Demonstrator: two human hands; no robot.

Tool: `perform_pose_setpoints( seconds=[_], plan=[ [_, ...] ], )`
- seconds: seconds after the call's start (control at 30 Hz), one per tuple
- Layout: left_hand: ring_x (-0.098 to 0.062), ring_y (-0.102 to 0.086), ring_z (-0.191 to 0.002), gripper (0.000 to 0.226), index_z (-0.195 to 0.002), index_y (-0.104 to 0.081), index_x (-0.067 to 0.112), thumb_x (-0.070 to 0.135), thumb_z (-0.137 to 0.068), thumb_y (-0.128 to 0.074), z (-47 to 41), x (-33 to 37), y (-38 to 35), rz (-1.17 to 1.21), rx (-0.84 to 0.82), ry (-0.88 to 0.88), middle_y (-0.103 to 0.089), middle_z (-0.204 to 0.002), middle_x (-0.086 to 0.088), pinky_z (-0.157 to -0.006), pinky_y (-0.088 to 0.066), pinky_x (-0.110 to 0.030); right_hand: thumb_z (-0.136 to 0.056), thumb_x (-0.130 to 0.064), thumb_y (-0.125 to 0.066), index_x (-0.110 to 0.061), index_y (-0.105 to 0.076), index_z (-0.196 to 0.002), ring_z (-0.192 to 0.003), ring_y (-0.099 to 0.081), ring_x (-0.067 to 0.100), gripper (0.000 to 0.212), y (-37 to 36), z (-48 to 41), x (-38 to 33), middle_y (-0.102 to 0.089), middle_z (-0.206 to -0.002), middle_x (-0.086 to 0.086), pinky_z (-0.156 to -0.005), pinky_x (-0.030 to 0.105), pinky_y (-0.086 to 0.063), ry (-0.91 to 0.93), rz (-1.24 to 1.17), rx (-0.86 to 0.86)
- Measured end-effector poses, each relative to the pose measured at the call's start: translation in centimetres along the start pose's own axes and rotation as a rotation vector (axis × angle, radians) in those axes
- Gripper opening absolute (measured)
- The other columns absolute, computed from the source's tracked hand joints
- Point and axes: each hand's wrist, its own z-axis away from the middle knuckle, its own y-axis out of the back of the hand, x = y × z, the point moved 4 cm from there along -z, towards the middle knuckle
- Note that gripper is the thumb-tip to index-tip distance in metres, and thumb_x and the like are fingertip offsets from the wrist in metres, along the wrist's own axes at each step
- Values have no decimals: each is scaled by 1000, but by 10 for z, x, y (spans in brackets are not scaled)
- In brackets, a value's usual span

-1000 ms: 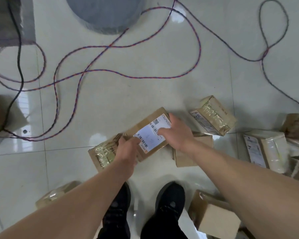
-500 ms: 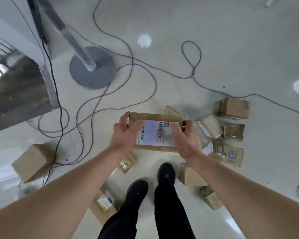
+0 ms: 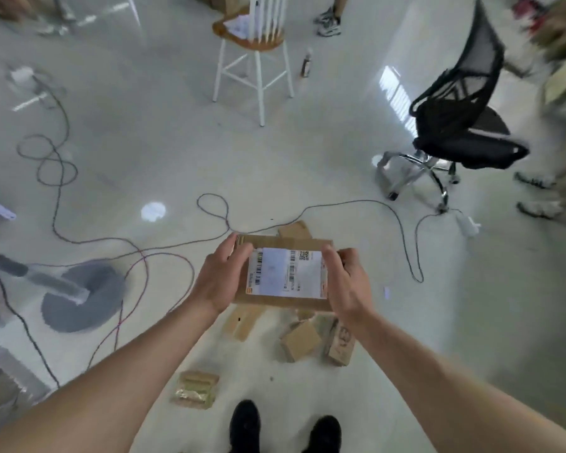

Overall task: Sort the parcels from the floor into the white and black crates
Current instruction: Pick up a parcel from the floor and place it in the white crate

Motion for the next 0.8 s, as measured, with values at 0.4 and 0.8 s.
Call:
perform_pose_setpoints(
  seconds=[0.4,0.8],
  plan=[
    [-24,-72,-90,76,-105,-65,16,76,-69,-38,131,107,-252,-238,-398,-277,-75,-93,-4,-85,-56,-47,-101,-53,-49,-17,-55,-108,-86,-55,3,37,290,113,92,-60,-98,-6,-69,24,-41,-31,-230,456],
    [-15,-68,-78,38,-109,-57,20,53,-101,-43,305,109,-532,-291,-783,-385,-68,-95,-1,-63,-52,-31,-97,-63,-47,-22,-55,-105,-93,-60,15,42,536,265,254,-64,-98,-4,-85,41,-47,-153,-326,837]
  ],
)
